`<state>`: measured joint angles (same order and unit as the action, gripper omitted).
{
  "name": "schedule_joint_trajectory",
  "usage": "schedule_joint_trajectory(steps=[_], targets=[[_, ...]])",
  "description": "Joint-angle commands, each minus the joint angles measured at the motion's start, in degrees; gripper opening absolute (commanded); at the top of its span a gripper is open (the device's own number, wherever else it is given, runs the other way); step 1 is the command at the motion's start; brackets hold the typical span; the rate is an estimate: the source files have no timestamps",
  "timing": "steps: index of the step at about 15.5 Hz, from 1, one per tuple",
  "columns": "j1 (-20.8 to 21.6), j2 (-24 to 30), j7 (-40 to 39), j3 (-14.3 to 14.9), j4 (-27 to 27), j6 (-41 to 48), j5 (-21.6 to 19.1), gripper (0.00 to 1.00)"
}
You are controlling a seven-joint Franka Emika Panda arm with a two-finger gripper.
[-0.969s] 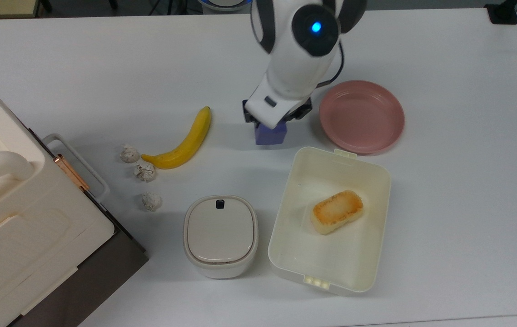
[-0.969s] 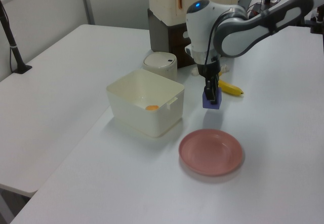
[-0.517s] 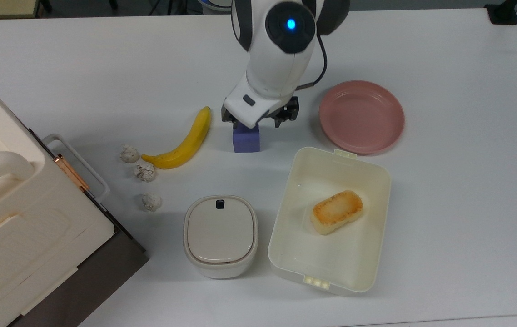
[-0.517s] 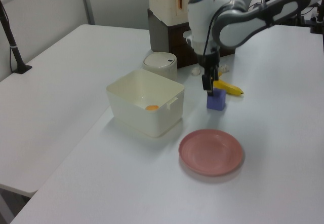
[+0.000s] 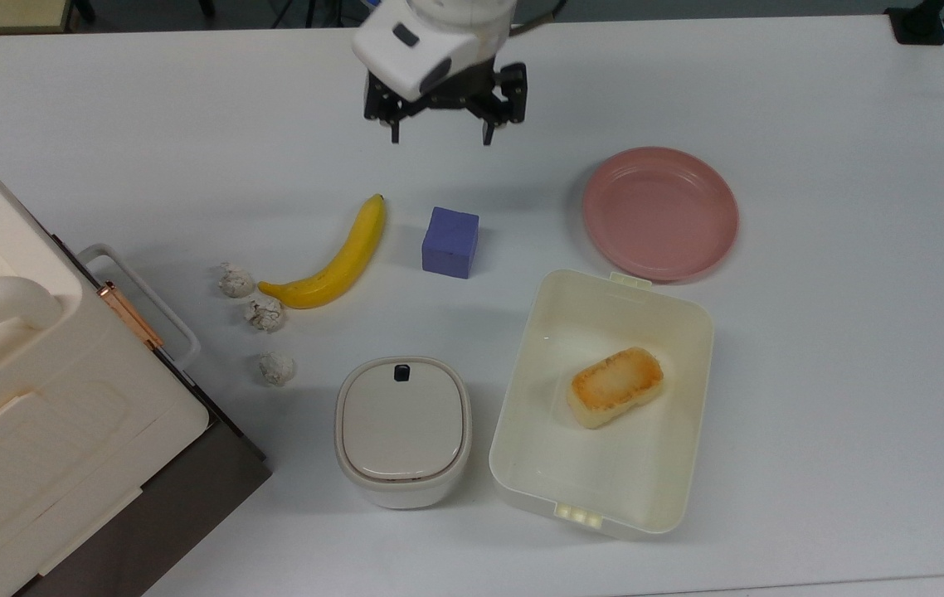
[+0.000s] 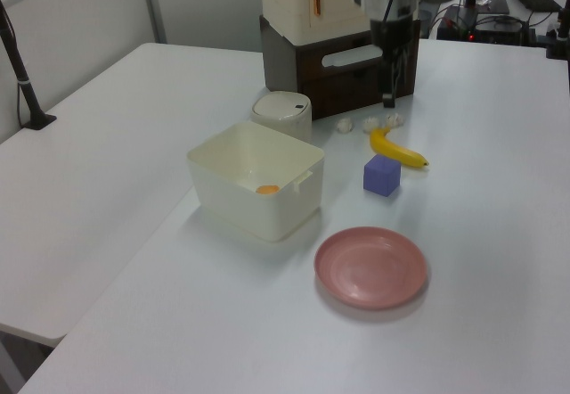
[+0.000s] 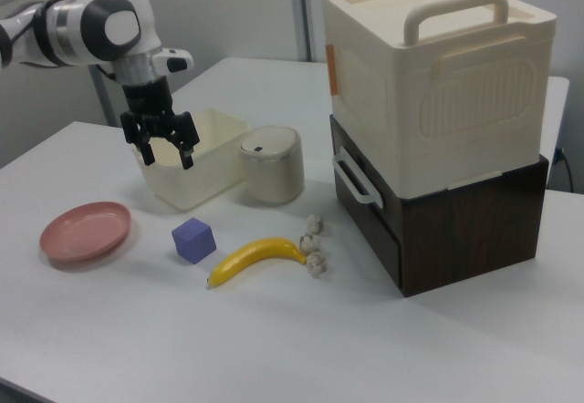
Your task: Put the cube on the table
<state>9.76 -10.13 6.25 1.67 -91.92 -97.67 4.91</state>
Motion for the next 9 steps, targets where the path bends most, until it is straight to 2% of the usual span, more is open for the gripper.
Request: schedule_joint_trajectory(steps=[1, 9], targets=[[-3.2, 3.7, -2.3, 0.4, -1.4, 0.5, -1.3, 1.00], [-3.8, 5.1, -2.2, 0.0, -1.4, 2.5, -1.4, 1.00]])
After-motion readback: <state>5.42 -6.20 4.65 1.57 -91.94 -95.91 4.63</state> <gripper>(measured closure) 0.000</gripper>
